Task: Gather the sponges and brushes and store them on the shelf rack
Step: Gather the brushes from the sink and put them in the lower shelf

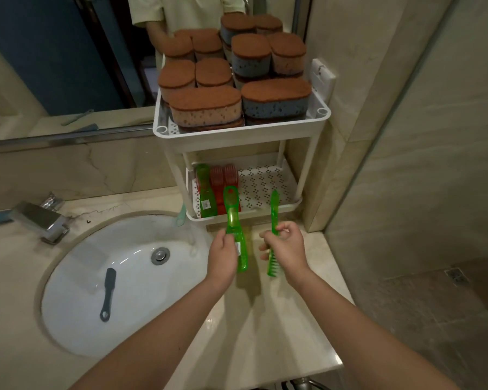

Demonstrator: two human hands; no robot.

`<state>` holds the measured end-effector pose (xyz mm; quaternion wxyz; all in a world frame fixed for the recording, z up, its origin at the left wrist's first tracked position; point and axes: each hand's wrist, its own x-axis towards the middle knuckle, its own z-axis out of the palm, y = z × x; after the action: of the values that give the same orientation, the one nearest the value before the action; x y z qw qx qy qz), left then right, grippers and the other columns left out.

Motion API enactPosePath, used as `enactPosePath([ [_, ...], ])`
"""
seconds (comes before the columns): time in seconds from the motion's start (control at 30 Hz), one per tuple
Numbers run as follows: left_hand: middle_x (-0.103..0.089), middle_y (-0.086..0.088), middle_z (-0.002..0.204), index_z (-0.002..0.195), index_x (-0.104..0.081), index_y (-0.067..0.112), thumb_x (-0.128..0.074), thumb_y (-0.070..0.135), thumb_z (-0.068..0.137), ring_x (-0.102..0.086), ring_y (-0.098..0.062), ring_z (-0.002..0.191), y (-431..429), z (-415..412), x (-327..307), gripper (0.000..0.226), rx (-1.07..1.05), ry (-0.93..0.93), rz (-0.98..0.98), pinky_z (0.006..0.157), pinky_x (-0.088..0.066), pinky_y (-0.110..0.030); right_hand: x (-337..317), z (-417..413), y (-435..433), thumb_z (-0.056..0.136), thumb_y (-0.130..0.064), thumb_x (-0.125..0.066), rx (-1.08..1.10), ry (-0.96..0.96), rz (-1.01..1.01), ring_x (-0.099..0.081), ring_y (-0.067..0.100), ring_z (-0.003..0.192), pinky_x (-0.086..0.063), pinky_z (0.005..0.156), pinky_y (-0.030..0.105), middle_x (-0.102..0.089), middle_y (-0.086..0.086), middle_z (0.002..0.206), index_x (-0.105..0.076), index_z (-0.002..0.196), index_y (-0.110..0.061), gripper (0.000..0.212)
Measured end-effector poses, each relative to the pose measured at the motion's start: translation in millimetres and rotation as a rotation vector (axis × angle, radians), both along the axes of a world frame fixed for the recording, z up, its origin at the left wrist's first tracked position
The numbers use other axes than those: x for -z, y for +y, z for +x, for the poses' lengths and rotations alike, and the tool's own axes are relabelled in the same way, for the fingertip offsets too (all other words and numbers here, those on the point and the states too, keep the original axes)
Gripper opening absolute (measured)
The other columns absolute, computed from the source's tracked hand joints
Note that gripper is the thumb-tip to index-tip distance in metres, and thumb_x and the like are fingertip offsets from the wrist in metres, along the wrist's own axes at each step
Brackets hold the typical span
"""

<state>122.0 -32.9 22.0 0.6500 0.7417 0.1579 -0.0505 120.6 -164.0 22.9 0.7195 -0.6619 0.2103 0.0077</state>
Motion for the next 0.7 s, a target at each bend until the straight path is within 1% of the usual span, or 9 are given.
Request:
enactPosePath([
  [0.07, -0.055, -0.004, 0.080, 0.085, -0.056, 0.018, -0.032, 0.014, 0.098, -0.052, -0.019, 0.075, 7, 9, -5, 0.026, -0.016, -0.022, 0.022, 0.069, -0.042, -0.034, -10, 10, 4, 0.082, 0.000, -0.064, -0.027, 0.010, 0.065, -0.065, 0.025, 0.067, -0.056, 0.063, 0.047, -0.065, 0.023, 0.094, -0.044, 0.090, -0.013, 0.026],
  [0.1, -0.056, -0.004, 0.080, 0.084, -0.056, 0.018, -0.032, 0.015, 0.098, -0.053, -0.020, 0.075, 10, 13, -8, 0.028, -0.015, -0.028, 0.031, 0.068, -0.042, -0.033, -15, 15, 6, 0.083, 0.000, -0.064, -0.038, 0.007, 0.073, -0.065, 0.027, 0.069, -0.055, 0.067, 0.050, -0.065, 0.023, 0.092, -0.046, 0.088, -0.012, 0.022],
  [0.17, -0.057, -0.004, 0.077, 0.080, -0.056, 0.020, -0.032, 0.015, 0.098, -0.054, -0.017, 0.071, 14, 22, -15, 0.030, -0.006, -0.044, 0.053, 0.065, -0.042, -0.031, -22, 24, 10, 0.083, -0.001, -0.063, -0.046, 0.002, 0.036, -0.061, 0.025, 0.068, -0.053, 0.066, 0.043, -0.063, 0.016, 0.078, -0.053, 0.078, -0.011, 0.015],
  [0.27, -0.048, -0.002, 0.064, 0.069, -0.048, 0.015, -0.034, 0.011, 0.097, -0.050, -0.006, 0.053, 19, 39, -24, 0.032, -0.030, -0.055, 0.083, 0.050, -0.039, -0.021, -29, 39, 15, 0.081, -0.004, -0.063, -0.029, 0.043, 0.042, -0.052, 0.017, 0.059, -0.042, 0.056, 0.027, -0.056, 0.003, 0.064, -0.059, 0.066, -0.015, 0.020],
  [0.3, -0.047, -0.004, 0.065, 0.070, -0.046, 0.012, -0.034, 0.011, 0.097, -0.050, -0.008, 0.053, 21, 46, -26, 0.030, -0.032, -0.042, 0.095, 0.050, -0.039, -0.020, -31, 44, 16, 0.082, -0.004, -0.064, -0.022, 0.053, 0.053, -0.052, 0.016, 0.057, -0.041, 0.055, 0.025, -0.057, 0.002, 0.063, -0.061, 0.065, -0.015, 0.020],
  [0.4, -0.046, -0.014, 0.076, 0.078, -0.047, 0.008, -0.034, 0.014, 0.097, -0.047, -0.023, 0.068, 24, 68, -31, 0.024, -0.028, 0.013, 0.124, 0.064, -0.039, -0.032, -35, 59, 17, 0.083, -0.008, -0.069, -0.033, 0.053, 0.042, -0.058, 0.012, 0.058, -0.047, 0.056, 0.023, -0.065, 0.000, 0.067, -0.068, 0.070, -0.017, 0.016],
  [0.53, -0.045, -0.007, 0.066, 0.070, -0.048, 0.013, -0.037, 0.015, 0.097, -0.044, -0.024, 0.062, 26, 92, -36, 0.029, -0.046, 0.036, 0.137, 0.064, -0.035, -0.030, -36, 80, 15, 0.086, -0.014, -0.069, -0.076, 0.054, 0.006, -0.062, 0.016, 0.068, -0.051, 0.070, 0.030, -0.068, 0.002, 0.075, -0.069, 0.077, -0.017, 0.010],
  [0.6, -0.050, -0.005, 0.071, 0.085, -0.055, 0.012, -0.036, 0.015, 0.097, -0.047, -0.024, 0.065, 27, 103, -37, 0.023, -0.024, 0.059, 0.178, 0.063, -0.036, -0.030, -36, 93, 15, 0.089, -0.011, -0.064, -0.089, 0.072, 0.008, -0.063, 0.018, 0.067, -0.051, 0.067, 0.031, -0.068, 0.005, 0.077, -0.067, 0.079, -0.015, 0.012],
  [0.7, -0.055, -0.007, 0.096, 0.117, -0.054, 0.016, -0.035, 0.022, 0.099, -0.055, -0.028, 0.084, 28, 117, -34, 0.027, 0.008, 0.125, 0.330, 0.076, -0.045, -0.034, -37, 114, 17, 0.090, -0.007, -0.060, -0.059, 0.118, 0.013, -0.062, 0.017, 0.066, -0.051, 0.065, 0.029, -0.066, 0.004, 0.074, -0.063, 0.075, -0.015, 0.017],
])
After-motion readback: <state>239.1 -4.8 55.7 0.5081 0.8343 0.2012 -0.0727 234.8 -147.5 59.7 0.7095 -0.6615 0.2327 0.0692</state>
